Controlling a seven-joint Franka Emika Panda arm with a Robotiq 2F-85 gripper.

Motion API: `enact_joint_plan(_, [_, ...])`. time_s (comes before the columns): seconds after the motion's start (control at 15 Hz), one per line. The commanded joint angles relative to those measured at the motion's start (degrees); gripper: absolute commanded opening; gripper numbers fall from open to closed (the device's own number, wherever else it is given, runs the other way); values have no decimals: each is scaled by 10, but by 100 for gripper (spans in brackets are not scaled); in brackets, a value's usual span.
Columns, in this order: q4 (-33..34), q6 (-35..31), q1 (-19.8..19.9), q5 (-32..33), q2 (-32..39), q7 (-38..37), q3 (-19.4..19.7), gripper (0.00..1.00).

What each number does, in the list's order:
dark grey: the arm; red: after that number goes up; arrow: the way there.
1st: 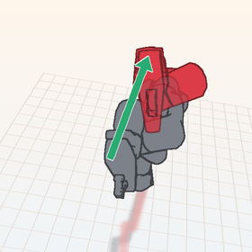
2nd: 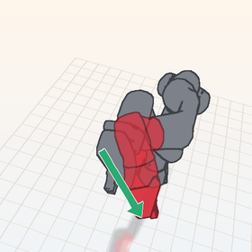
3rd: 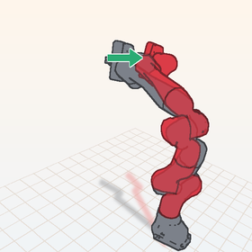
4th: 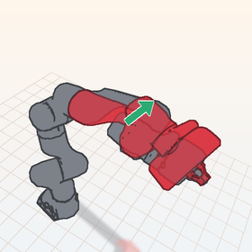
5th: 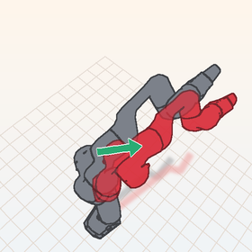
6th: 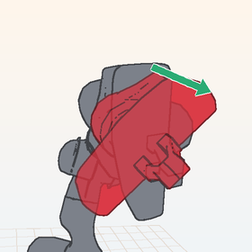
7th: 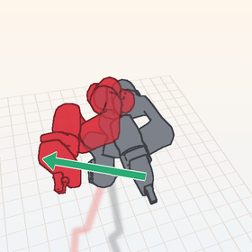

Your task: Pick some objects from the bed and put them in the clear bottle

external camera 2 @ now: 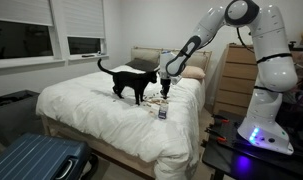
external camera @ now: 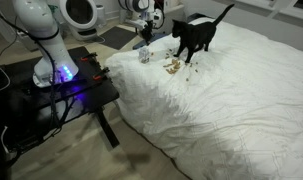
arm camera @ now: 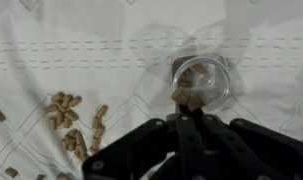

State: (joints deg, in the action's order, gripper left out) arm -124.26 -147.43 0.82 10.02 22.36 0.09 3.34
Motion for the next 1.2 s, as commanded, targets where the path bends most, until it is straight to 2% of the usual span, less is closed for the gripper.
enact_joint_plan(0.0, [-34,-12,3,-6,-24,29,-11,1])
enact_joint_plan(0.6, [-46,-40,15,-35,-14,72,-36,1])
enact_joint_plan(1.13, [-50,-44,18,-38,-5,77,-33,1])
